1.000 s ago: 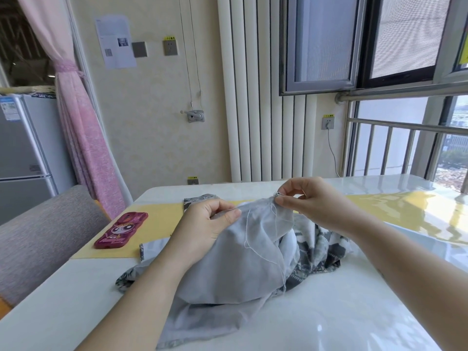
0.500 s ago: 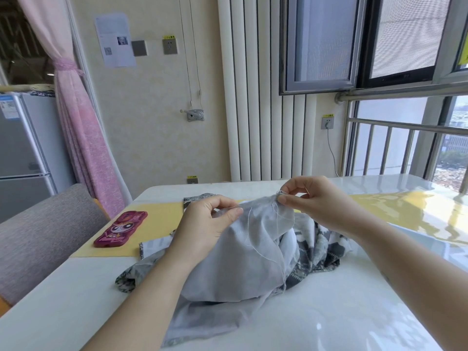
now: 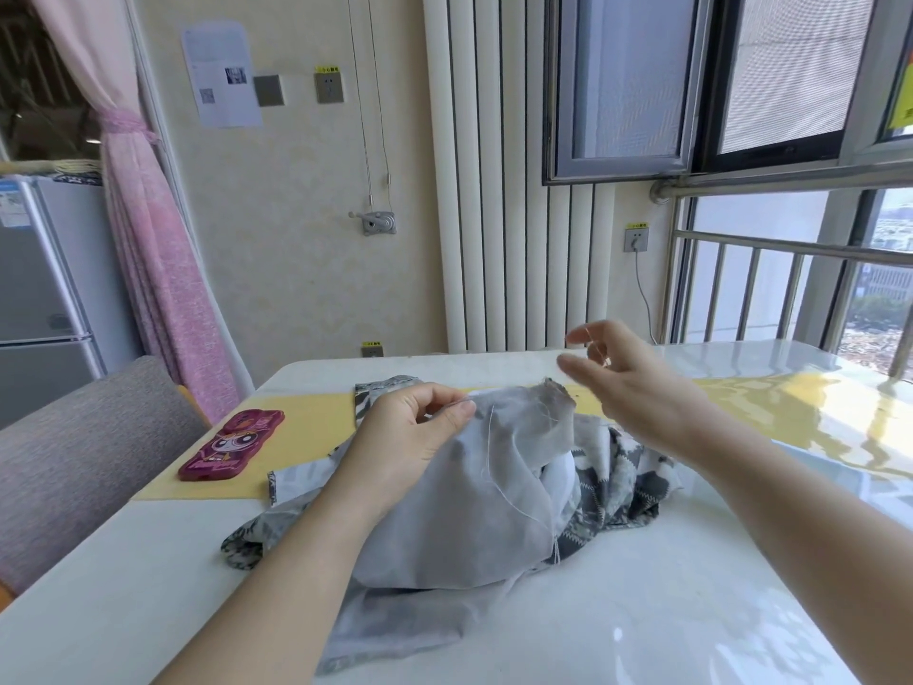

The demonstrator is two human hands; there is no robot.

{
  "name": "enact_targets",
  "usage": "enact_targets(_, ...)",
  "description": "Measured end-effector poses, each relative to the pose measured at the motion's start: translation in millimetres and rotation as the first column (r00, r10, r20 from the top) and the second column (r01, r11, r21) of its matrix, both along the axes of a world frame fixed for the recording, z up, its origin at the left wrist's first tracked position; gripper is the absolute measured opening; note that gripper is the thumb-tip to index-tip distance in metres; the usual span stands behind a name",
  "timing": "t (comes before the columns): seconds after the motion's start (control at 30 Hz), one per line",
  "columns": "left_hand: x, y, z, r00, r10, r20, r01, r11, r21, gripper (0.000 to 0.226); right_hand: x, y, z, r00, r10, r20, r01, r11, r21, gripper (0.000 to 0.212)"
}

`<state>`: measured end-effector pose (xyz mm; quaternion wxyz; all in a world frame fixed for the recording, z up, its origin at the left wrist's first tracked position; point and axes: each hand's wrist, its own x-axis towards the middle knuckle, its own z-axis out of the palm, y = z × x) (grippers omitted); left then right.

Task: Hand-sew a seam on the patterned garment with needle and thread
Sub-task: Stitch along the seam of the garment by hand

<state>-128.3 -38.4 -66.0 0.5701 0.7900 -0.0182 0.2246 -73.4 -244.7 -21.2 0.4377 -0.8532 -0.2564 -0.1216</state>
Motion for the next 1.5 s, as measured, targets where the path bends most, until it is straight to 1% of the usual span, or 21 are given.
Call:
enact_targets(0.07, -1, 0, 0, 1.0, -0.006, -0.006, 0.006, 1.0, -0.013, 0.008, -15, 3, 8, 0.999, 0.044, 0.009, -0.045, 0.994, 0.099, 0.027)
enact_targets(0.13, -1, 0, -1, 1.0, -0.01, -0.009, 0.01, 1.0, -0.017, 0.008, -34, 10, 12, 0.993, 0.112, 0.04, -0.116, 0.988, 0.104, 0.028)
enact_targets(0.2, -1, 0, -1, 1.0, -0.019, -0.002, 0.019, 1.0, -0.02, 0.007, -49, 20, 11, 0.979, 0.199, 0.042, -0.201, 0.979, 0.042, 0.031)
enact_targets(0.3, -2, 0, -1, 1.0, -0.026, -0.002, 0.026, 1.0, -0.017, 0.007, -55, 34, 0, 0.96, 0.275, -0.061, -0.279, 0.957, -0.075, 0.027)
enact_targets(0.33, -3, -1, -1, 1.0, -0.028, -0.004, 0.028, 0.999, -0.022, 0.008, -55, 36, -4, 0.961, 0.268, -0.072, -0.275, 0.953, -0.127, 0.026)
enact_targets(0.4, -4, -1, 0, 1.0, -0.03, -0.002, 0.03, 0.999, -0.019, 0.009, -54, 38, -8, 0.975, 0.219, -0.022, -0.218, 0.946, -0.241, 0.028)
enact_targets(0.43, -5, -1, 0, 1.0, -0.026, 0.001, 0.026, 1.0, -0.013, 0.009, -54, 38, -10, 0.979, 0.202, -0.011, -0.198, 0.945, -0.262, 0.029)
enact_targets(0.5, -5, 0, 0, 1.0, -0.011, 0.004, 0.011, 1.0, -0.014, 0.008, -54, 39, -13, 0.974, 0.204, -0.095, -0.22, 0.953, -0.208, 0.028)
enact_targets(0.6, -4, 0, 0, 1.0, 0.001, 0.015, -0.001, 1.0, -0.028, 0.006, -51, 40, -18, 0.943, 0.232, -0.239, -0.25, 0.967, -0.046, 0.031)
enact_targets(0.67, -4, -2, -1, 1.0, 0.006, 0.025, -0.006, 1.0, -0.02, 0.006, -47, 39, -20, 0.927, 0.238, -0.29, -0.25, 0.968, -0.004, 0.032)
enact_targets(0.83, -6, -5, -1, 0.998, 0.033, 0.056, -0.034, 0.999, 0.016, 0.008, -45, 39, -22, 0.913, 0.249, -0.325, -0.28, 0.959, -0.053, 0.031)
enact_targets(1.23, -9, -7, 1, 0.997, 0.059, 0.05, -0.059, 0.998, 0.014, 0.009, -43, 38, -22, 0.916, 0.249, -0.315, -0.295, 0.949, -0.11, 0.031)
enact_targets(1.5, -8, -8, 1, 0.997, 0.062, 0.056, -0.063, 0.998, 0.022, 0.009, -42, 38, -21, 0.902, 0.262, -0.343, -0.303, 0.95, -0.07, 0.032)
